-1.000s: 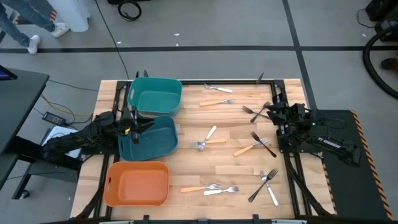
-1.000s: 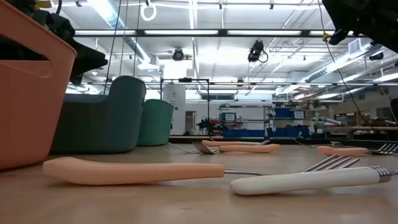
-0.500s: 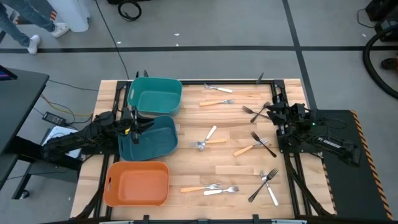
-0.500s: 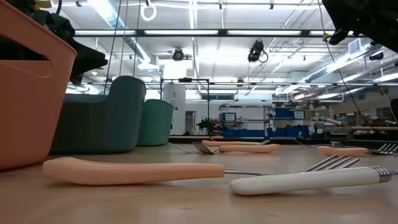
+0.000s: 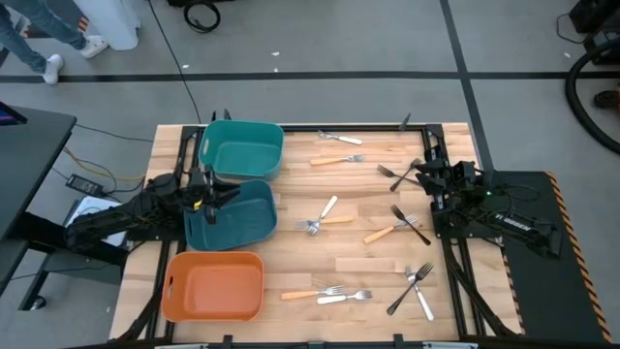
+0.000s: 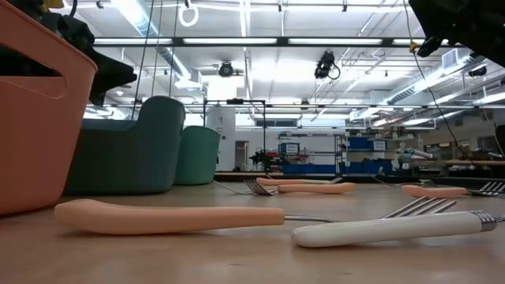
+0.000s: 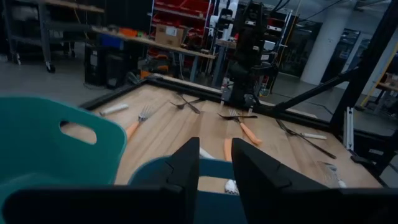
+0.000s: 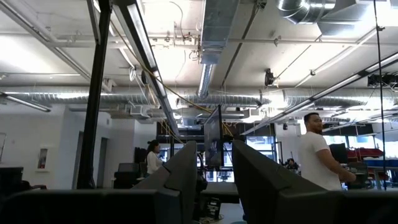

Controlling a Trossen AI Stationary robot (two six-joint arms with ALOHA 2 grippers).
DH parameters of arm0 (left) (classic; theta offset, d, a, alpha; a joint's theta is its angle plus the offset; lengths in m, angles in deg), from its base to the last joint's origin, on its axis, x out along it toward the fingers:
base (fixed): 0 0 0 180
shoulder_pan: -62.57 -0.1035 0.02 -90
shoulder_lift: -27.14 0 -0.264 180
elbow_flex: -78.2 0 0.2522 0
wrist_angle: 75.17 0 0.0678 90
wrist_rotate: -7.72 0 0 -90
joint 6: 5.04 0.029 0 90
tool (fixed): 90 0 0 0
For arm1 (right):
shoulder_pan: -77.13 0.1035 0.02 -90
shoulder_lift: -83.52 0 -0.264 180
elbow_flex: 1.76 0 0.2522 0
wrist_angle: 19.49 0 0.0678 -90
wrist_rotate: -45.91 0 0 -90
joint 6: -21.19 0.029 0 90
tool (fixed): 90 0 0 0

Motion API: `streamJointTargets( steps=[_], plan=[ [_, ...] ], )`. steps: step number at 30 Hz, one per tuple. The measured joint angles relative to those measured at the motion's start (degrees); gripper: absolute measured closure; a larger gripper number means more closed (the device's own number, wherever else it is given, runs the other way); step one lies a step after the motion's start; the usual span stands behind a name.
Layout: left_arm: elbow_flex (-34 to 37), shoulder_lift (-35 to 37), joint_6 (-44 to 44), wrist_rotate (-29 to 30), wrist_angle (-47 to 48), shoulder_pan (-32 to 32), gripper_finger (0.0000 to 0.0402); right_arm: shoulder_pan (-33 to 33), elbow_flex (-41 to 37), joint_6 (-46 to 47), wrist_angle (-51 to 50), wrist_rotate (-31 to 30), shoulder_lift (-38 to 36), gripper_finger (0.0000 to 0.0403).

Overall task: Sort silverware by color (type)
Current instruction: Put the orange fork into the blue bin

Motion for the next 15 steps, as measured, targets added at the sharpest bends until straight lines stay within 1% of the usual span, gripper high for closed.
streamJointTargets(
  steps=[5,9,12,15],
  plan=[
    [-0.02,0.01,1.02,0.00,-0.27,0.00,0.0299,0.02,0.00,0.00,-0.02,0.00,0.00,0.0294],
    [-0.02,0.02,0.47,4.12,-1.04,-0.05,0.0299,0.02,0.00,0.00,-0.02,0.00,0.00,0.0294],
    [-0.02,0.00,-0.85,5.07,-1.77,-0.05,0.0299,0.01,0.01,-0.01,0.05,-0.04,0.00,0.0294],
    [-0.02,0.00,-5.66,5.12,-1.68,-0.04,0.0299,0.01,0.02,-0.81,1.72,-2.83,0.02,0.0294]
  ],
)
